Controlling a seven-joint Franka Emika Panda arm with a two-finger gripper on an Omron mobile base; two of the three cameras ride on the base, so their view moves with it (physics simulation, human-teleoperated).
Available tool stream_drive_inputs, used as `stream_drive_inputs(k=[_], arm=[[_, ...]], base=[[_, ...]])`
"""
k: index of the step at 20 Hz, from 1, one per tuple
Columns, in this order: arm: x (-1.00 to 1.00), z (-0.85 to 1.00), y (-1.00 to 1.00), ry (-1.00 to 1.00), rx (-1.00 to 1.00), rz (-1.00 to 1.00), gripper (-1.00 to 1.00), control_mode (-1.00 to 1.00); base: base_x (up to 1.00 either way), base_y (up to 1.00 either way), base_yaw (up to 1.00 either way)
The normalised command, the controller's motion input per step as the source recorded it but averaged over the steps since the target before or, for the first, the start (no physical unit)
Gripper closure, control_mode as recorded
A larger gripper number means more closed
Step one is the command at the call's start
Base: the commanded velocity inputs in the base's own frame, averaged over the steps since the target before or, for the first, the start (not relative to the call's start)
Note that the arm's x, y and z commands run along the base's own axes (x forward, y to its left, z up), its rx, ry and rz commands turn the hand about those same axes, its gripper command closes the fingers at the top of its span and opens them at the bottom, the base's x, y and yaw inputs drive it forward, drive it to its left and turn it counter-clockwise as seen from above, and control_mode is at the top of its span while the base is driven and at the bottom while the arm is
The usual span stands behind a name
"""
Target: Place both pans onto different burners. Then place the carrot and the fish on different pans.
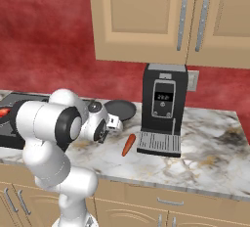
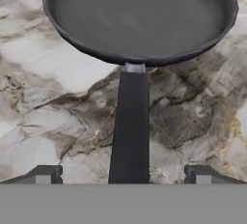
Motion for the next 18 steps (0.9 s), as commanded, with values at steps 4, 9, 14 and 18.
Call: stream_drive_inputs(k=[4, 9, 14, 18], arm=[[0.21, -0.19, 0.01, 0.00, 0.00, 0.00, 1.00, -1.00], [0.07, -0.13, 0.00, 0.00, 0.00, 0.00, 1.00, -1.00], [0.00, -0.02, 0.00, -0.01, 0.00, 0.00, 1.00, -1.00], [0.00, 0.07, 0.00, 0.00, 0.01, 0.02, 1.00, -1.00]], base=[[0.00, 0.00, 0.00], [0.00, 0.00, 0.00], [0.00, 0.00, 0.00], [0.00, 0.00, 0.00]])
